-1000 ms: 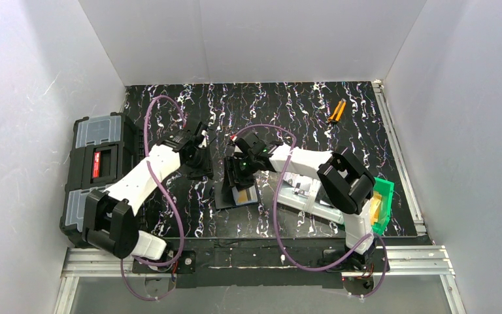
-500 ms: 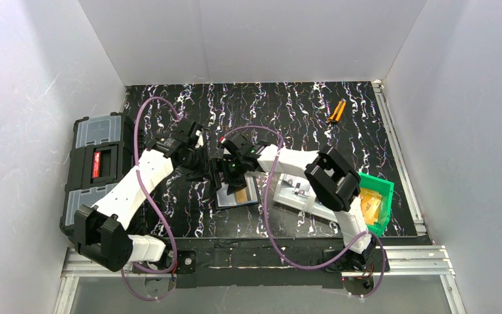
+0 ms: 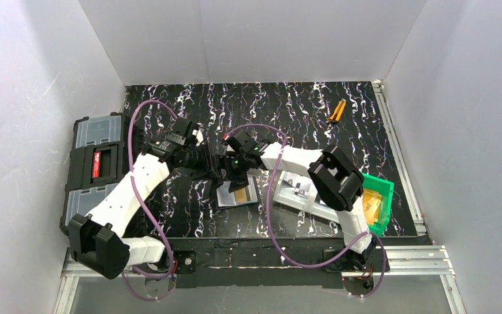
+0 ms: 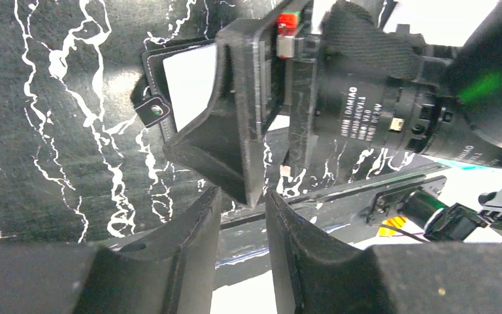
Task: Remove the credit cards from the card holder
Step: Remove the credit card from the card holder.
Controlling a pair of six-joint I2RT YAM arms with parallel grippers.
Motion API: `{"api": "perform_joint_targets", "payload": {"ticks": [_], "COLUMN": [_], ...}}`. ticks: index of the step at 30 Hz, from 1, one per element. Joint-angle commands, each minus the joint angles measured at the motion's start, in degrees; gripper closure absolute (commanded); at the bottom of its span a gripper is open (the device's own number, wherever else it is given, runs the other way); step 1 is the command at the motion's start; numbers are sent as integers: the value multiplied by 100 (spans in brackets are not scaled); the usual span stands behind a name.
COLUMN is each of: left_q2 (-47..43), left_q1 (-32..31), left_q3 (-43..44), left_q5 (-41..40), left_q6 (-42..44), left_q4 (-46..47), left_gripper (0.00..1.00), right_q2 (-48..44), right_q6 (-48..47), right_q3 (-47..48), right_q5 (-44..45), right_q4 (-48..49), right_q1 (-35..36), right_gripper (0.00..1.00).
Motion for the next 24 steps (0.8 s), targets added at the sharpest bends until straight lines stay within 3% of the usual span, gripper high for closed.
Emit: {"api": "perform_joint_targets", "payload": {"ticks": [1, 12, 24], "left_q2": [-292, -9, 1290], "left_q1": [-5, -138, -532], "left_q3": [-2, -178, -645], "left_q5": [201, 628, 576], "left_q6": [-283, -656, -994], "left_q4": [107, 625, 1824], "left_gripper": [70, 72, 72], "right_q2": [-674, -1287, -1674], "right_q6": [97, 62, -269], "right_q3": [-146, -619, -1406], "right_q5": [-15, 335, 676], "right_q4": [140, -193, -642], "right_q1": [-199, -548, -734], "right_gripper": [13, 17, 57]}}
